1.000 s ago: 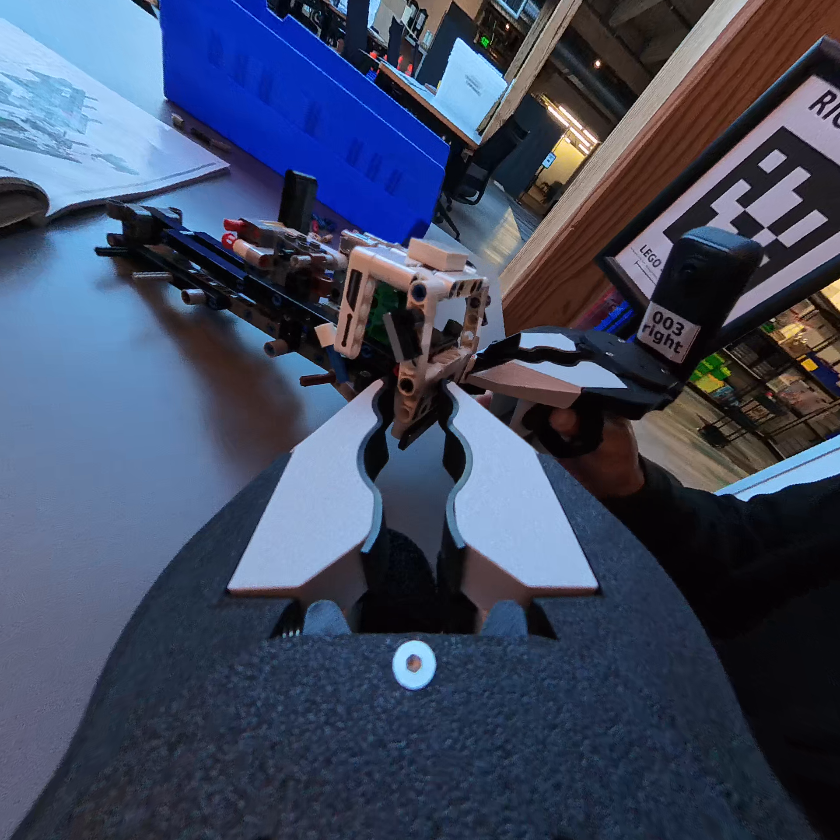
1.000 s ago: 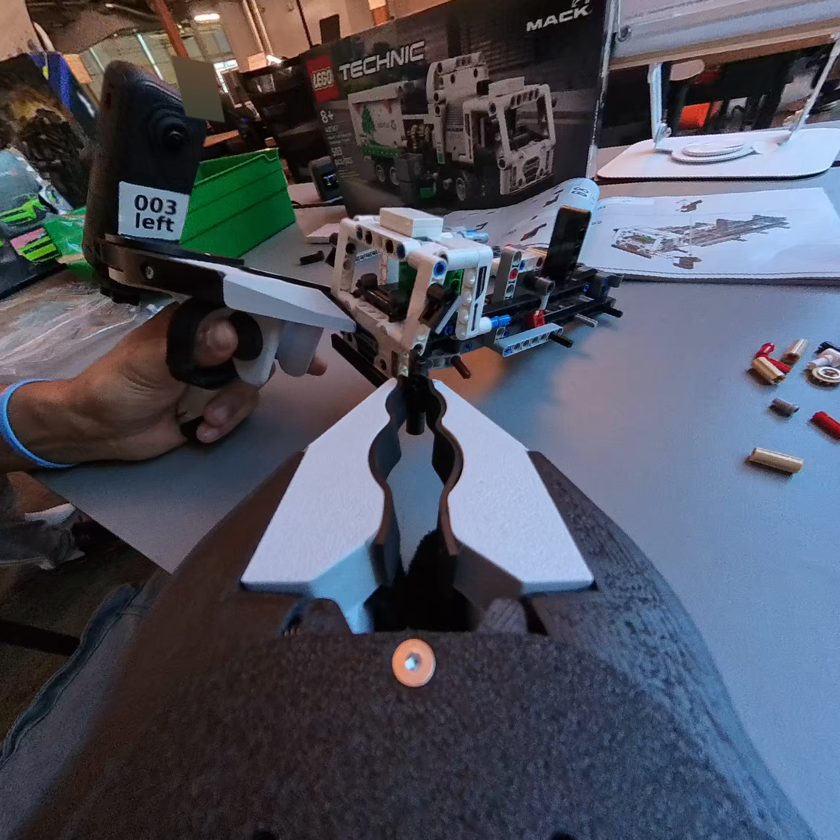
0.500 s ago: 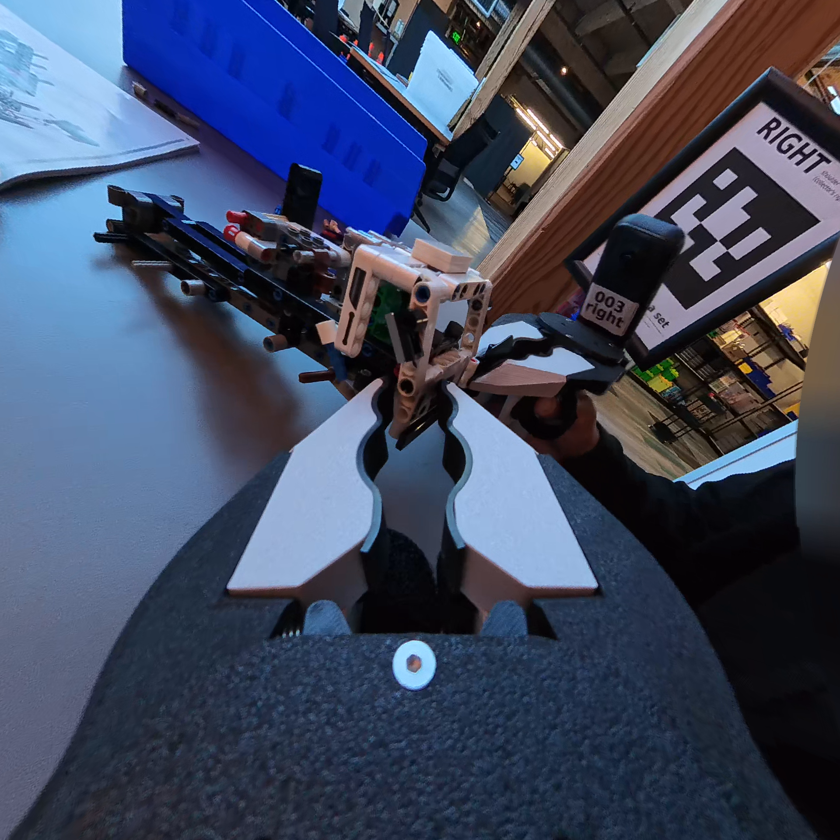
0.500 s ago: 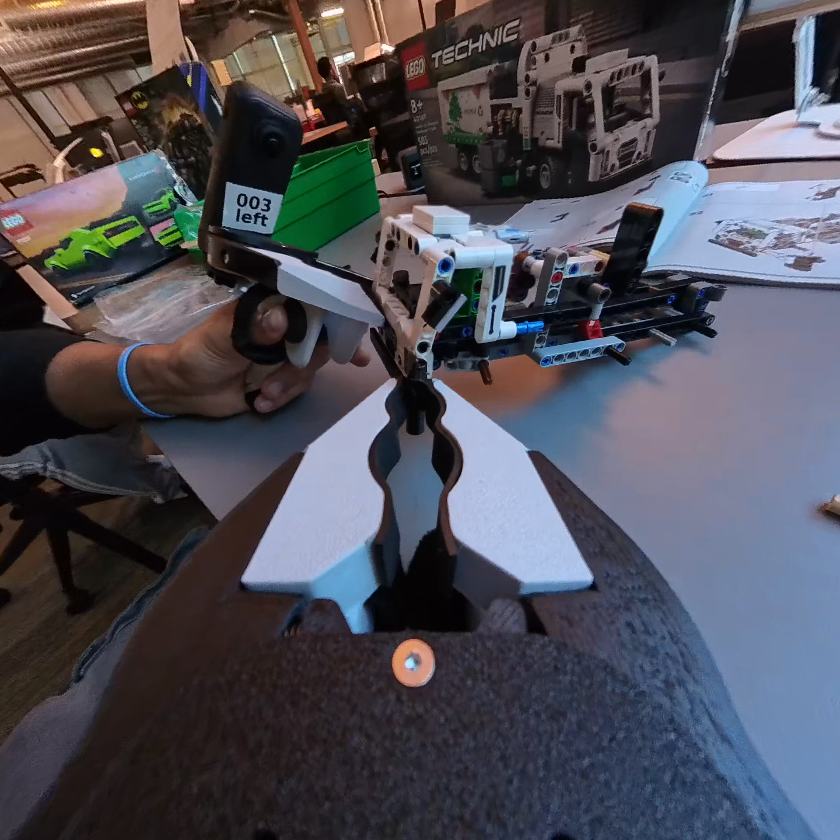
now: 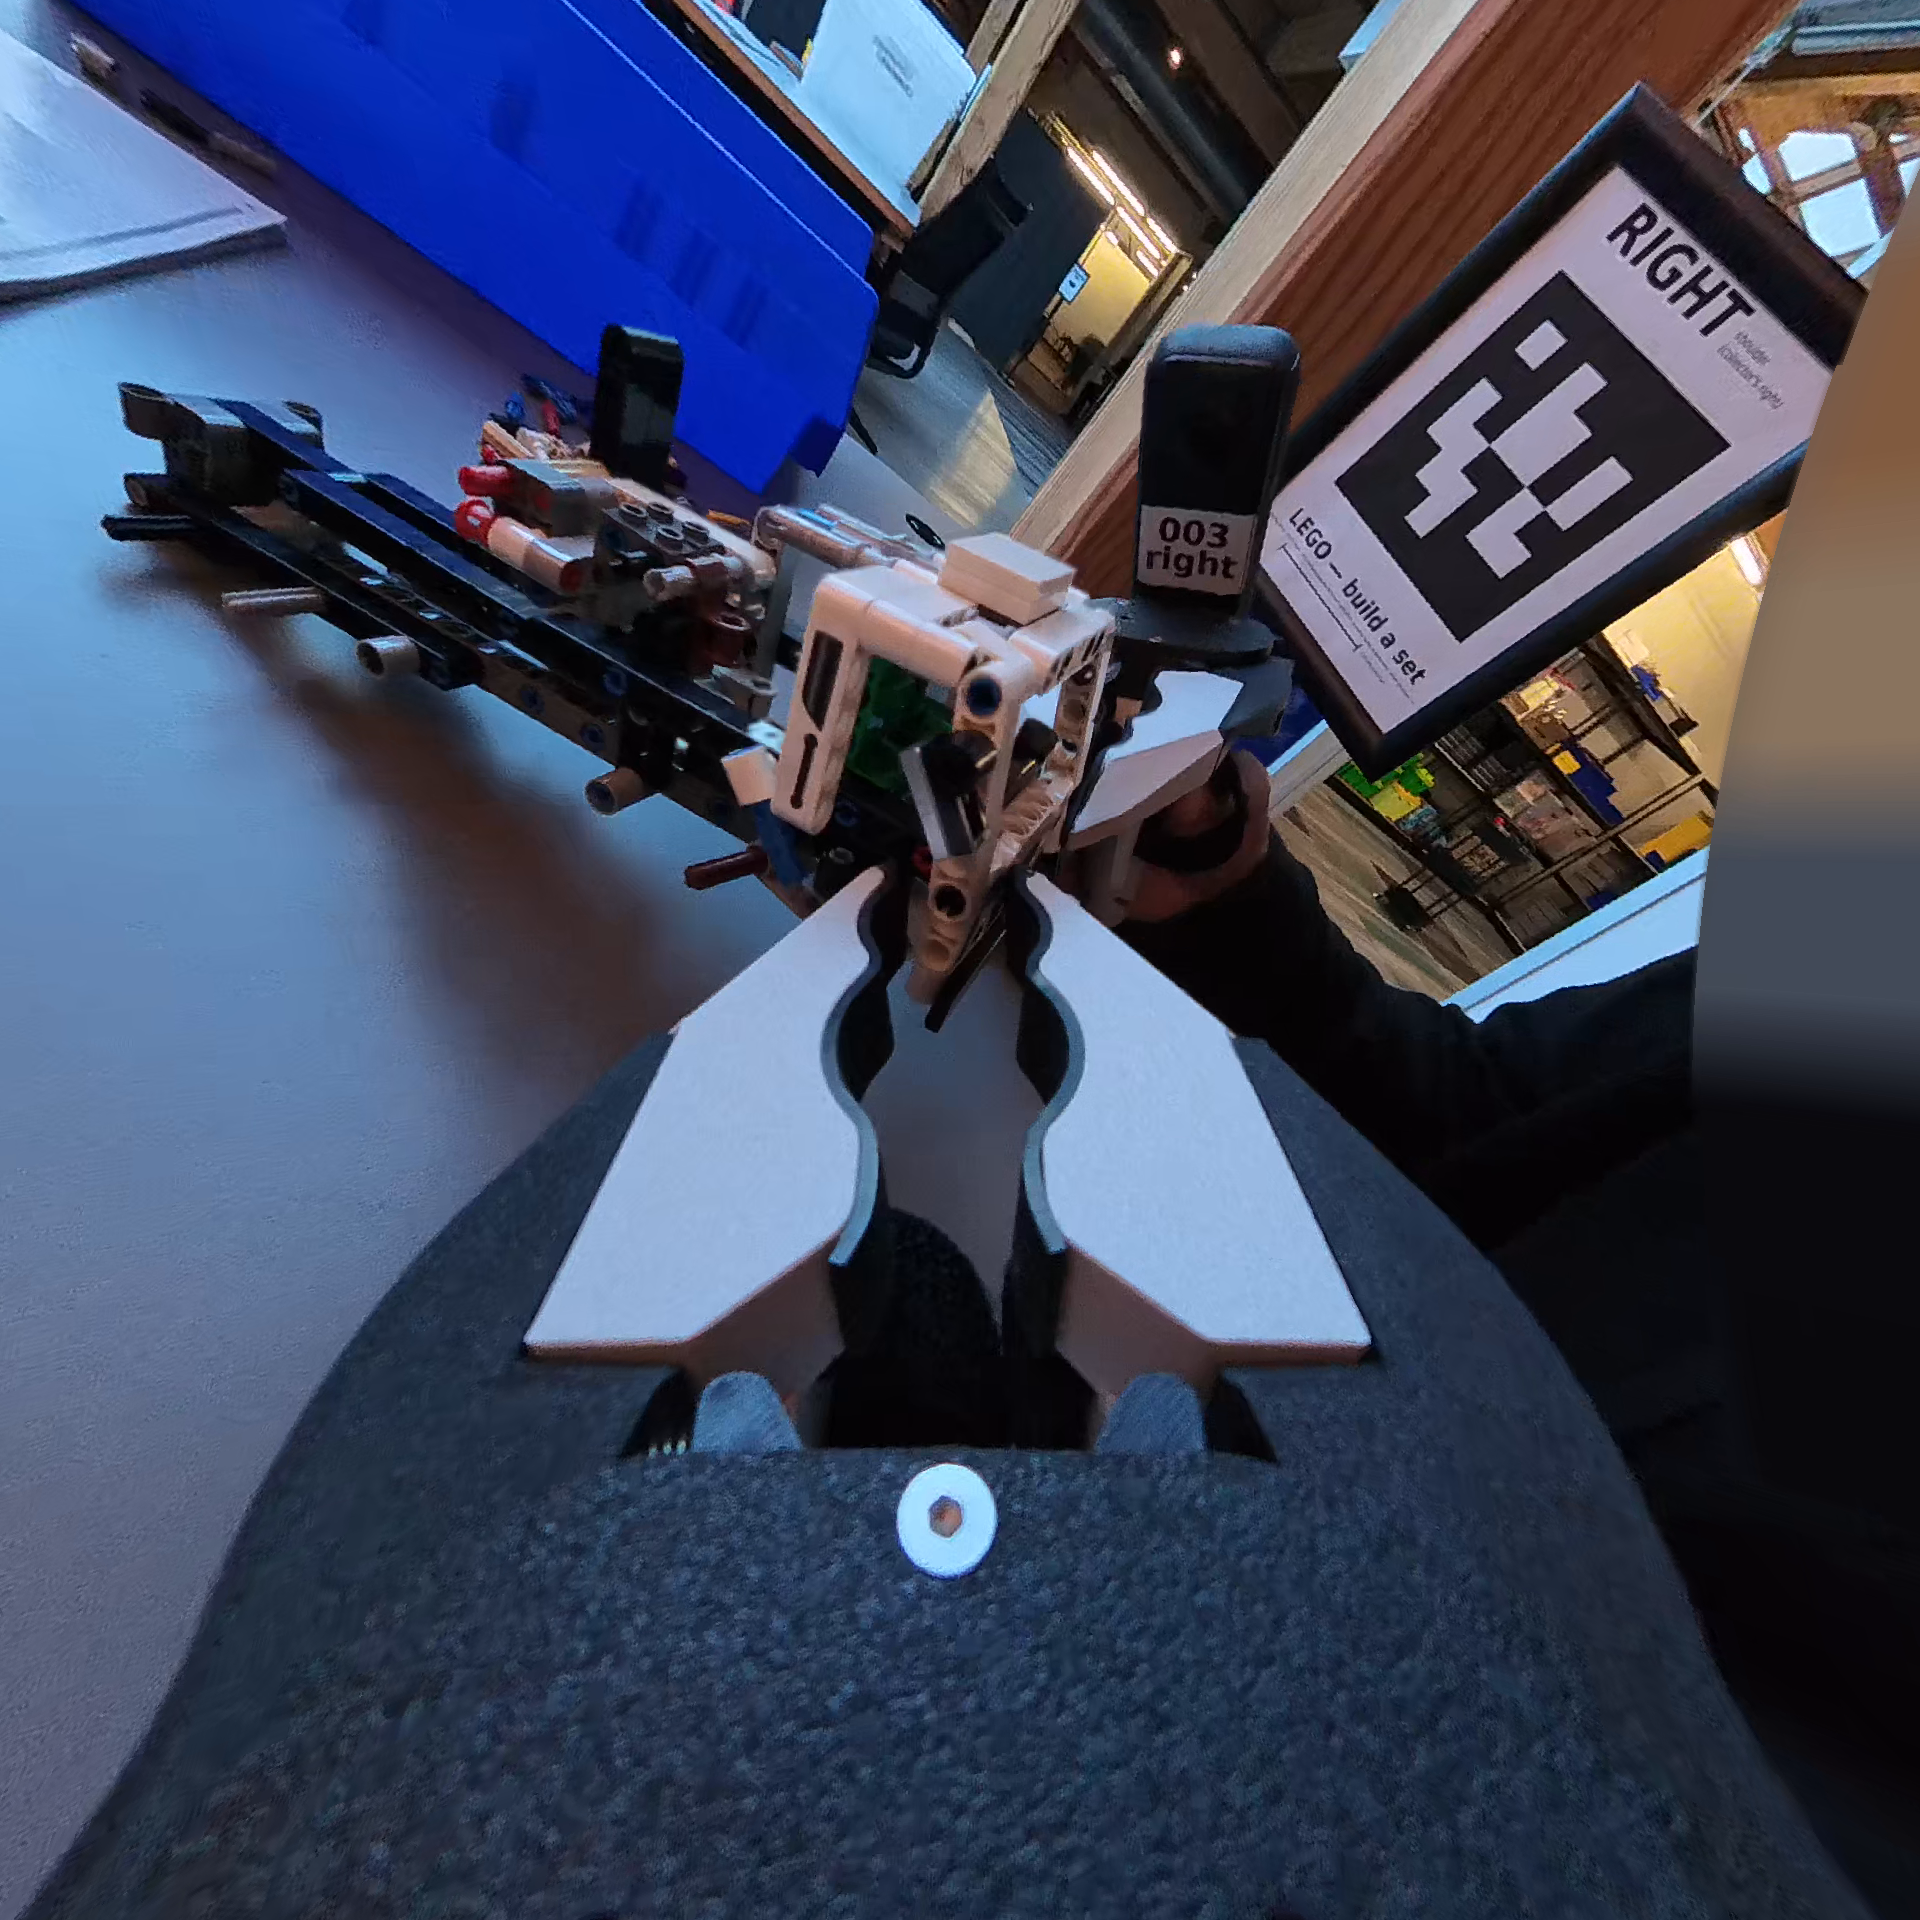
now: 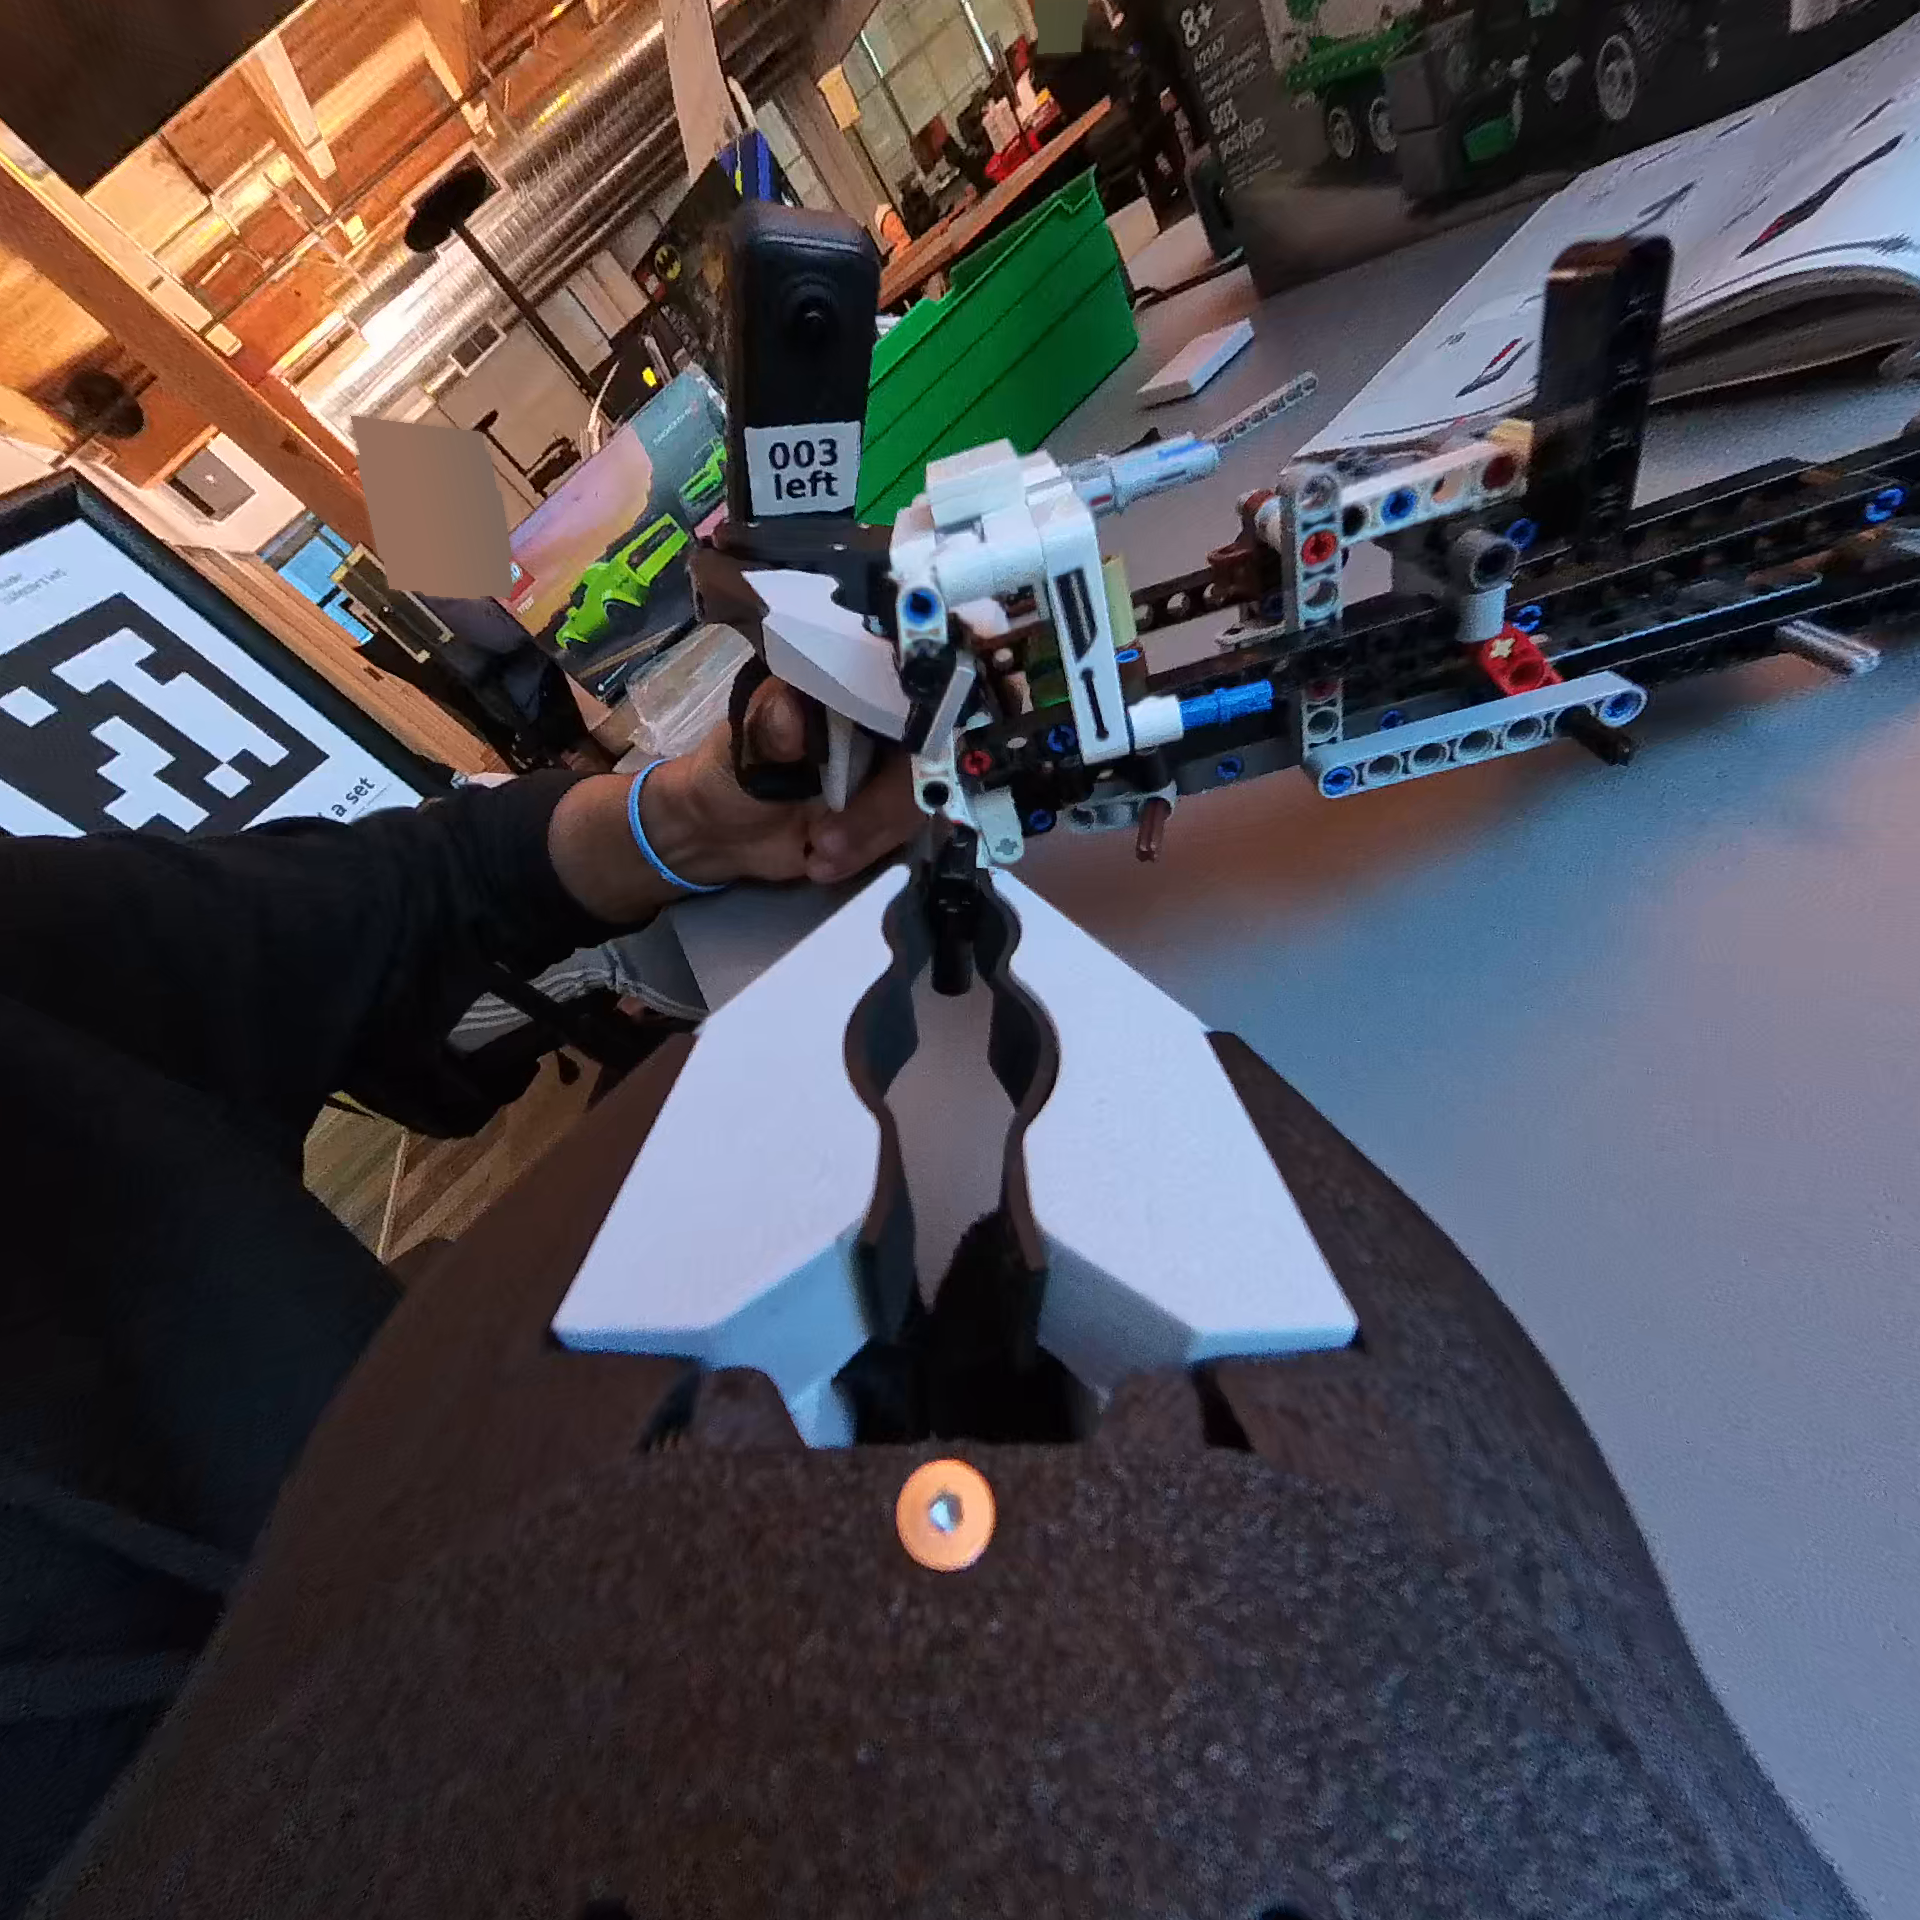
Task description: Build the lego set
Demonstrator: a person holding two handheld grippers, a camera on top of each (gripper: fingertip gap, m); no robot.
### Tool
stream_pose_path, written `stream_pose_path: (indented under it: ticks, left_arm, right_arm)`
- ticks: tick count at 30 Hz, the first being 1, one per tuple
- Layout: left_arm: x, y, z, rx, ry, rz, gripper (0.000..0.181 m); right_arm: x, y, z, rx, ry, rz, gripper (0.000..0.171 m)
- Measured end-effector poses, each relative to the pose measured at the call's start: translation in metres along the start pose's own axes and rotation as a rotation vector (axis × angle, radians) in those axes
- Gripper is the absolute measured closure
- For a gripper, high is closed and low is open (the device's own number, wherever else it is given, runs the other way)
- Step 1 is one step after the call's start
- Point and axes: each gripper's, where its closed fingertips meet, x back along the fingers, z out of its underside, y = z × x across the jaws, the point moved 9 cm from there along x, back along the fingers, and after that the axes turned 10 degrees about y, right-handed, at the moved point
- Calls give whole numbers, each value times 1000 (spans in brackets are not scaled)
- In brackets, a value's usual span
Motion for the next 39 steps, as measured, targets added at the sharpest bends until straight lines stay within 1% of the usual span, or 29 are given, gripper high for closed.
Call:
stream_pose_path:
  ticks: [4, 6, 10, 13, 17, 21, 34, 39]
  left_arm:
    - [-1, 1, 0, 5, 2, -27, 164]
    - [-1, 1, 0, 10, 10, -22, 164]
    - [-3, 1, 1, 11, 35, -10, 164]
    - [-4, 1, 1, 3, 54, -9, 164]
    - [-3, 1, 2, -3, 62, 6, 164]
    - [-4, 1, 2, -12, 68, -21, 164]
    - [-6, -2, 3, -47, 83, -79, 164]
    - [-7, 1, 3, -23, 100, -61, 163]
  right_arm:
    - [-5, 1, 3, 41, 53, 56, 165]
    - [-4, 1, 3, 68, 52, 71, 165]
    - [0, 3, 2, 170, 59, 113, 165]
    - [1, 5, 2, 239, 107, 134, 165]
    - [1, 2, -2, 242, 152, 74, 165]
    - [-1, -3, -2, 212, 177, 49, 165]
    - [-2, -5, 1, 182, 207, 52, 166]
    - [0, -4, -1, 210, 233, 66, 165]
